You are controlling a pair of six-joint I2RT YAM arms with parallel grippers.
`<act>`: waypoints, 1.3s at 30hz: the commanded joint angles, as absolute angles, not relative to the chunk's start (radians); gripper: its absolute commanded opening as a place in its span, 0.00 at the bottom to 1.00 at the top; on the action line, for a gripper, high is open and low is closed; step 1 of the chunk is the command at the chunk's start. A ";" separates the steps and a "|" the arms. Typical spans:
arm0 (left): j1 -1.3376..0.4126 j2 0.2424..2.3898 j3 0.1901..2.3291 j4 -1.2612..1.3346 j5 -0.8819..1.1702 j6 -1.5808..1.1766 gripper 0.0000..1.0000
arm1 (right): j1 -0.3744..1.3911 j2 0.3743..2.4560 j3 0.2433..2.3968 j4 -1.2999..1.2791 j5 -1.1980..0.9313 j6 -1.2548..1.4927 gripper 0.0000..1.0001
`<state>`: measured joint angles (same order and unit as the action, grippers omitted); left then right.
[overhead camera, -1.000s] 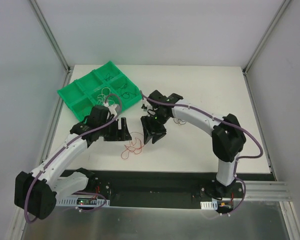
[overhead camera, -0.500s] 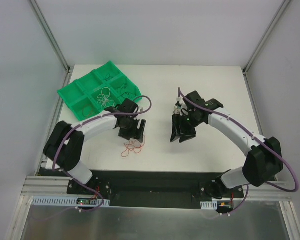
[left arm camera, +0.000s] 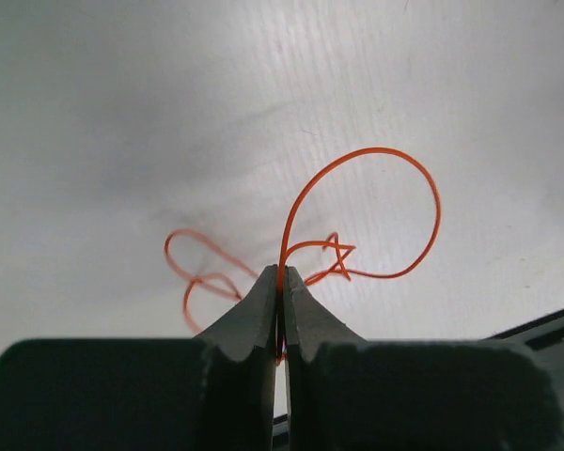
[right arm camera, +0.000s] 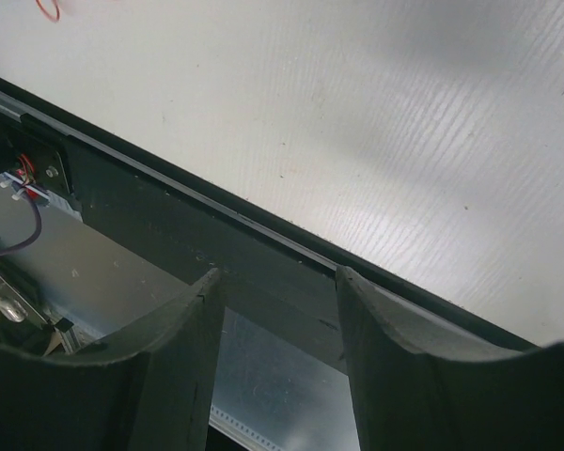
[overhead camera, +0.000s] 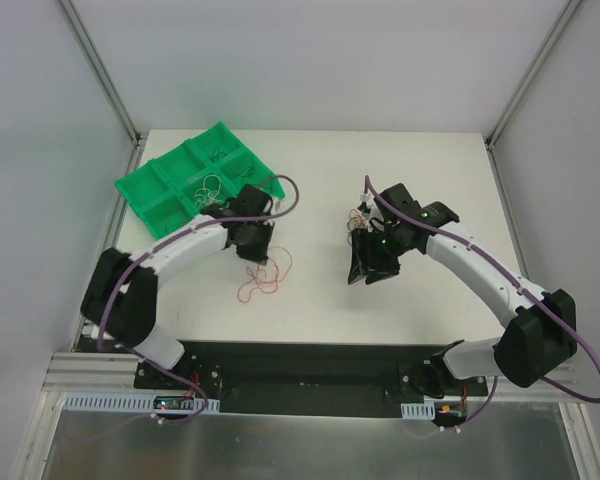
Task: Untangle the cables
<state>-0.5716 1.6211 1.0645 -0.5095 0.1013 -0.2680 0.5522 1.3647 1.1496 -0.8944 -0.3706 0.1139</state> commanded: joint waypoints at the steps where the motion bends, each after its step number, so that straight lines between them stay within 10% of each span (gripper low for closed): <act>1: -0.410 1.340 1.088 -0.519 0.069 -0.256 0.00 | 0.543 1.347 1.161 -0.928 -0.353 0.080 0.53; 16: 0.077 1.423 1.347 -0.419 -0.070 -0.324 0.00 | 0.520 1.390 1.218 -0.966 -0.357 0.025 0.53; 39: 0.179 1.634 1.263 -0.476 -0.078 -0.580 0.02 | 0.468 1.328 1.198 -0.992 -0.334 0.031 0.52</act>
